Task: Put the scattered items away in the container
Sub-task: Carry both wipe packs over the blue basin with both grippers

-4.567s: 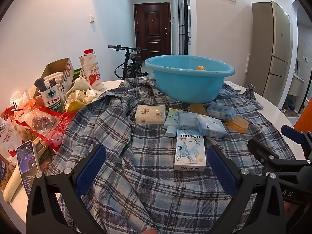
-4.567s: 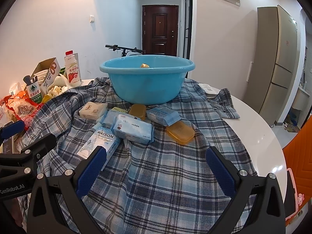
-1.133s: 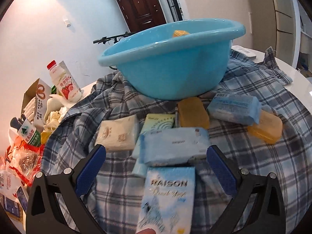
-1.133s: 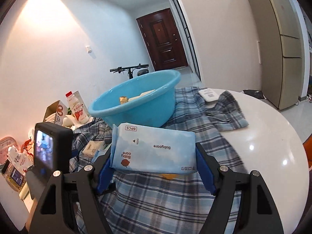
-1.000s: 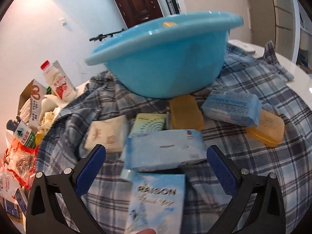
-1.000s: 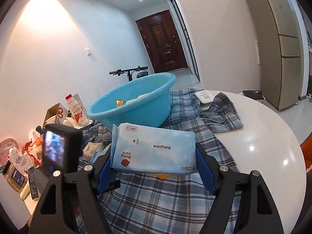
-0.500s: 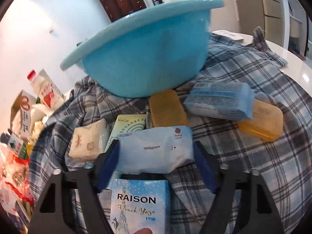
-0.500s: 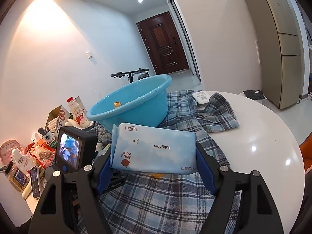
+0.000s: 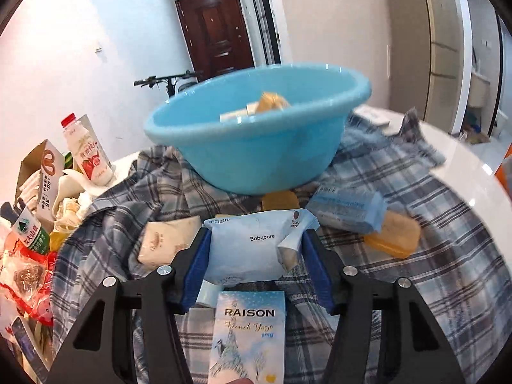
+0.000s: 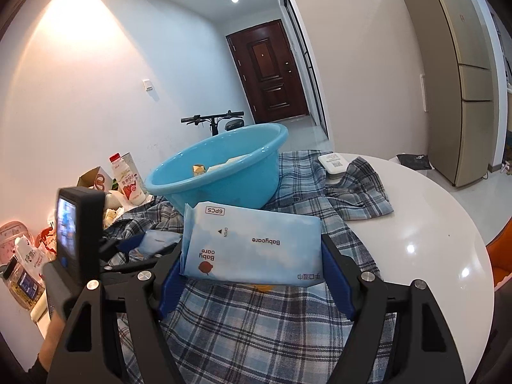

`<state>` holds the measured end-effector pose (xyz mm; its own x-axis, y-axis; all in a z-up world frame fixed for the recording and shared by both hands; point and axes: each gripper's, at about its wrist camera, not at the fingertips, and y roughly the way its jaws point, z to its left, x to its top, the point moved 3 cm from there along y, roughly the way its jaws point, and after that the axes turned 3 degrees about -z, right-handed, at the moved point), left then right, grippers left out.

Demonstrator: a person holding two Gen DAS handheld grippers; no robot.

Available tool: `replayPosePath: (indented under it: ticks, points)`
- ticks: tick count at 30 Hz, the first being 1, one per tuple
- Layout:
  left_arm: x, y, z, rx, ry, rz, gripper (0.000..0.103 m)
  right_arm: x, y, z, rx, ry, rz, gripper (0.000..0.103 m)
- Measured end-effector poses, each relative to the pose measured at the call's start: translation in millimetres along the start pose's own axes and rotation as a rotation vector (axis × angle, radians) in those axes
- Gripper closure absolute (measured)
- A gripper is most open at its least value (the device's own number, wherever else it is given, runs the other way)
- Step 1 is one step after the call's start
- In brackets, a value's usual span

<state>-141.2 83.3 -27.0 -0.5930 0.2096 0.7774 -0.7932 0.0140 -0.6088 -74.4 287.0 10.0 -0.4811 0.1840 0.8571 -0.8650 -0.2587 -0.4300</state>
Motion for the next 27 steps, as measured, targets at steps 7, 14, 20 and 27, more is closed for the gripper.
replayPosePath:
  ticks: [7, 14, 20, 27]
  points:
    - [18, -50, 16, -0.031, -0.024, -0.124, 0.046, 8, 0, 21, -0.007, -0.041, -0.007, 0.026]
    - [46, -81, 37, -0.014, -0.036, -0.216, 0.046, 37, 7, 50, 0.007, -0.088, -0.024, 0.026]
    - [72, -84, 65, 0.012, -0.078, -0.259, 0.045, 73, 17, 79, 0.010, -0.145, -0.047, 0.026]
    - [93, -60, 101, -0.006, -0.176, -0.255, 0.045, 106, 60, 111, -0.018, -0.220, -0.028, 0.026]
